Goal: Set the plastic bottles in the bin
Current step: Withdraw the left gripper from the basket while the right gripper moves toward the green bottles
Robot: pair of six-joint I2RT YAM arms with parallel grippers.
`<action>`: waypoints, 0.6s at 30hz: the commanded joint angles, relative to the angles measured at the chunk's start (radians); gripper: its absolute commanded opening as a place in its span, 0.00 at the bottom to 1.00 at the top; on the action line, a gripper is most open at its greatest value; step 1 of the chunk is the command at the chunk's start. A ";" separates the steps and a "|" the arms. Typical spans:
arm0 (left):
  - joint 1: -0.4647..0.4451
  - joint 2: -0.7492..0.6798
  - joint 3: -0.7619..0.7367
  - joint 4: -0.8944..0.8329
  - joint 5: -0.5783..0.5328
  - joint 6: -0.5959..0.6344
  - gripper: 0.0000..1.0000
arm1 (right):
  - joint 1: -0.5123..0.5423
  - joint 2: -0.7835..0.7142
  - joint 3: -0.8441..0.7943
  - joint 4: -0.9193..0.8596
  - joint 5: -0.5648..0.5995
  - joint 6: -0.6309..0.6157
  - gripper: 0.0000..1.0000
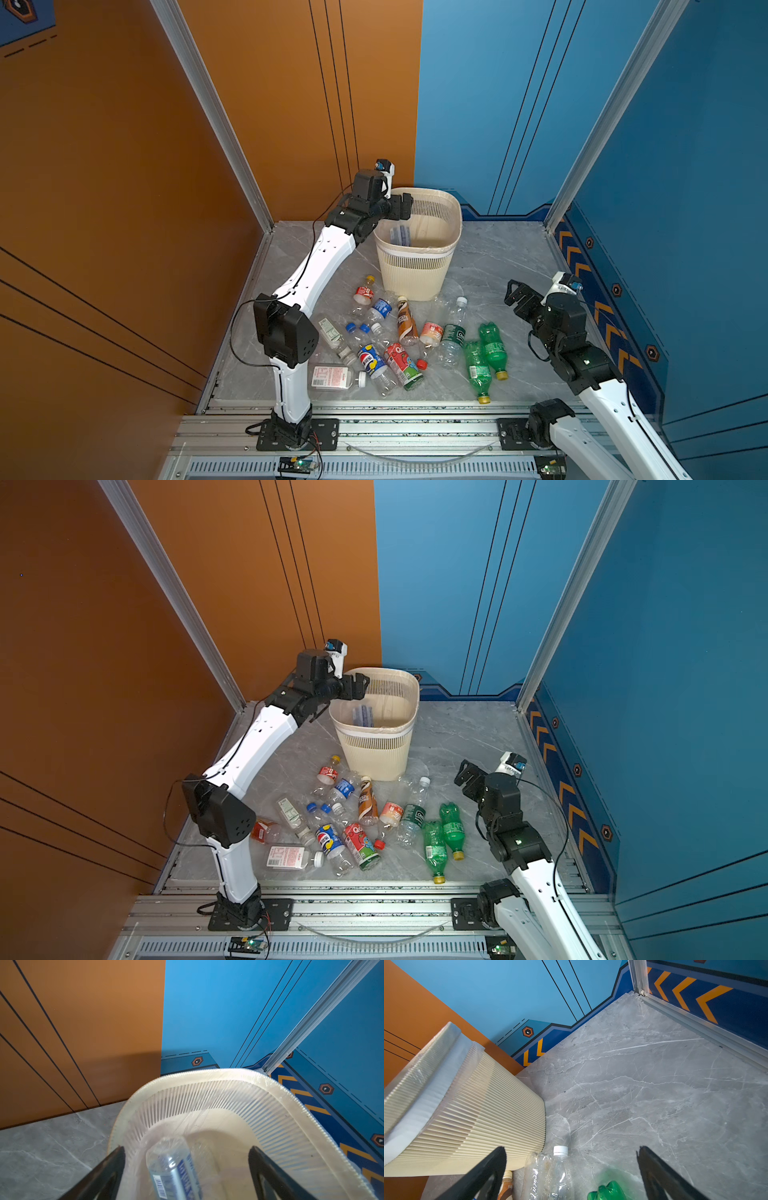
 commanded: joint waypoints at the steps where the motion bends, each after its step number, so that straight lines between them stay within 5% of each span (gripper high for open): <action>1: 0.003 -0.100 -0.014 0.006 -0.008 0.016 1.00 | -0.005 0.027 0.012 -0.012 -0.008 0.014 1.00; 7: 0.005 -0.331 -0.277 0.197 -0.041 0.007 0.97 | -0.005 0.085 0.021 -0.013 -0.042 0.006 1.00; 12: 0.015 -0.605 -0.679 0.348 -0.132 -0.021 0.98 | 0.000 0.153 0.036 -0.033 -0.097 0.002 1.00; 18: 0.071 -0.884 -1.171 0.306 -0.216 -0.137 0.98 | 0.031 0.217 0.053 -0.087 -0.124 0.007 1.00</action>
